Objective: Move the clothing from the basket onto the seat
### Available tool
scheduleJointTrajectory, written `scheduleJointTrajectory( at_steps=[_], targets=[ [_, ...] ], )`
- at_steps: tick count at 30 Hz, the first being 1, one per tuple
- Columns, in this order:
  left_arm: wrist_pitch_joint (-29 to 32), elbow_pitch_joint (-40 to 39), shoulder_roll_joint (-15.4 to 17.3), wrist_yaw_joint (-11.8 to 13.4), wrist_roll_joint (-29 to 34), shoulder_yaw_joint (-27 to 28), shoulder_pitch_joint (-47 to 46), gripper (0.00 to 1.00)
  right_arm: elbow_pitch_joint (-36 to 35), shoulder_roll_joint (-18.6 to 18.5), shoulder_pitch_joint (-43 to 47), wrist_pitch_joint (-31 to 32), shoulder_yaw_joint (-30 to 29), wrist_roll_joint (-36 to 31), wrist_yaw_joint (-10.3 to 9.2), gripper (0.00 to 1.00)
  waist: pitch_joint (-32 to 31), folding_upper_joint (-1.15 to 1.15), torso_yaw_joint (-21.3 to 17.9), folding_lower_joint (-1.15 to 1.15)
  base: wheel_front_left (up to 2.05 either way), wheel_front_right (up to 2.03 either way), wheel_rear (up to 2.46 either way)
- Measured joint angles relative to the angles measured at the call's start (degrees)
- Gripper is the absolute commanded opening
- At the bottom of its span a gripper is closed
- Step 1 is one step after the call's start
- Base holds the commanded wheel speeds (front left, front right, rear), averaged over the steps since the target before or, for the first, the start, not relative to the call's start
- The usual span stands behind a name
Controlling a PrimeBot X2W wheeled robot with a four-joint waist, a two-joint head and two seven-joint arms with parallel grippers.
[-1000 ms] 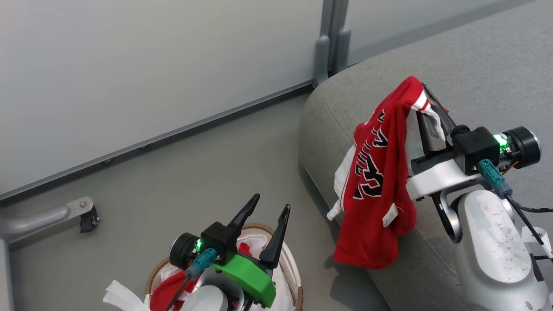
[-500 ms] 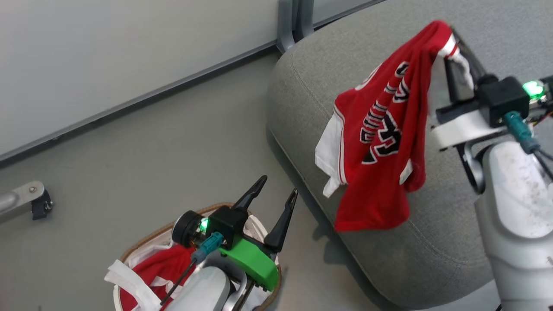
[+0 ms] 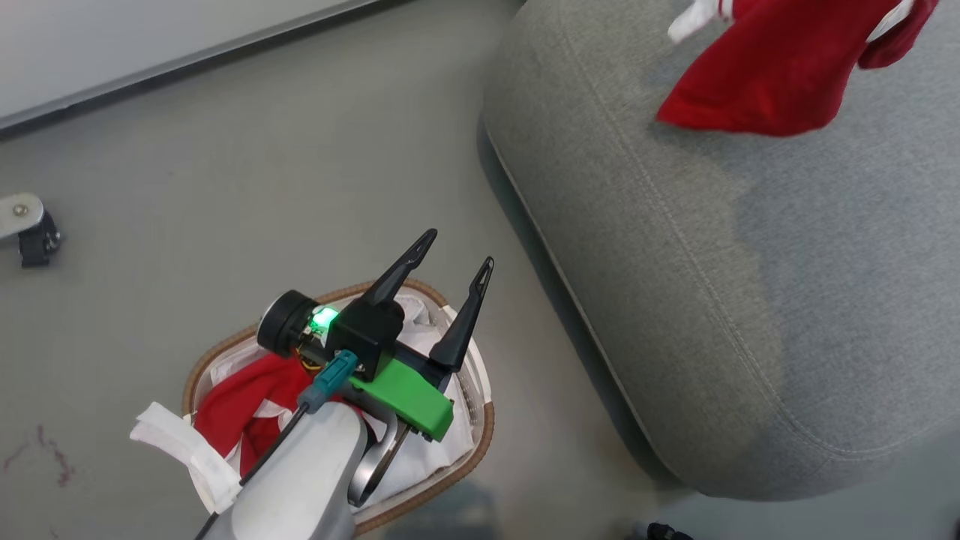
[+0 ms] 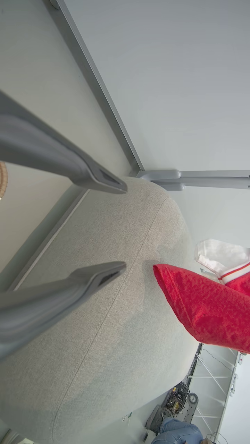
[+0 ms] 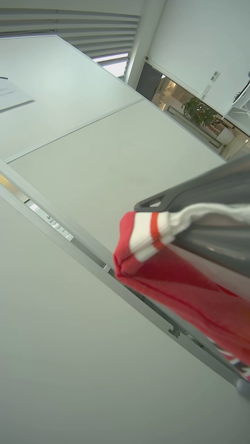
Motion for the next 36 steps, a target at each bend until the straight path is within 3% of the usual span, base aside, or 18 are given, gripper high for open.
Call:
scheduleJointTrajectory(
  at_steps=[7,13,24,25,26,27,28,29,36],
  targets=[
    [0.0,-1.8,1.8,0.0,1.3,0.6,-1.9,1.00,6.9,0.6,-1.3,-0.1,-5.7,-0.7,0.00,0.00,6.2,0.00,2.5,0.00,0.00,0.00,0.00],
    [0.0,-2.6,2.6,0.0,3.0,1.4,-3.3,1.00,11.9,4.8,4.7,-0.1,-12.1,-1.8,0.00,0.00,11.8,0.00,4.4,0.01,0.00,0.00,0.00],
    [0.0,-2.6,3.2,0.0,3.8,2.6,-3.4,1.00,11.3,10.3,16.0,-0.1,-19.6,-2.1,0.00,0.00,17.8,0.00,5.4,0.01,0.00,0.00,0.00],
    [0.0,-2.6,3.2,0.0,3.8,2.7,-3.4,1.00,10.6,10.8,16.9,-0.1,-20.1,-2.0,0.00,0.09,17.8,0.00,5.2,0.01,0.00,0.00,0.00],
    [0.0,-2.5,3.2,0.0,3.8,2.7,-3.4,1.00,9.9,11.0,17.8,-0.1,-20.8,-1.9,0.00,0.30,17.8,0.00,5.1,0.01,0.00,0.00,0.00],
    [0.0,-2.4,3.2,0.0,3.7,2.7,-3.4,1.00,8.9,11.1,18.7,-0.1,-21.3,-1.7,0.00,0.67,17.6,0.00,4.9,0.01,0.00,0.00,0.00],
    [0.0,-2.4,3.1,0.0,3.7,2.7,-3.4,1.00,8.2,11.1,19.4,-0.1,-21.6,-1.6,0.00,0.67,17.5,0.00,4.8,0.00,0.00,0.00,0.00],
    [0.0,-2.3,3.1,0.0,3.7,2.7,-3.4,1.00,7.4,11.4,20.3,-0.1,-21.9,-1.5,0.00,1.00,17.4,0.00,4.8,0.00,0.00,0.00,0.00],
    [0.0,-1.5,3.0,0.0,3.1,2.9,-2.9,1.00,2.0,13.8,26.2,-0.1,-22.2,-1.1,0.00,1.00,15.5,0.00,4.1,0.00,0.00,0.00,0.00]
  ],
)
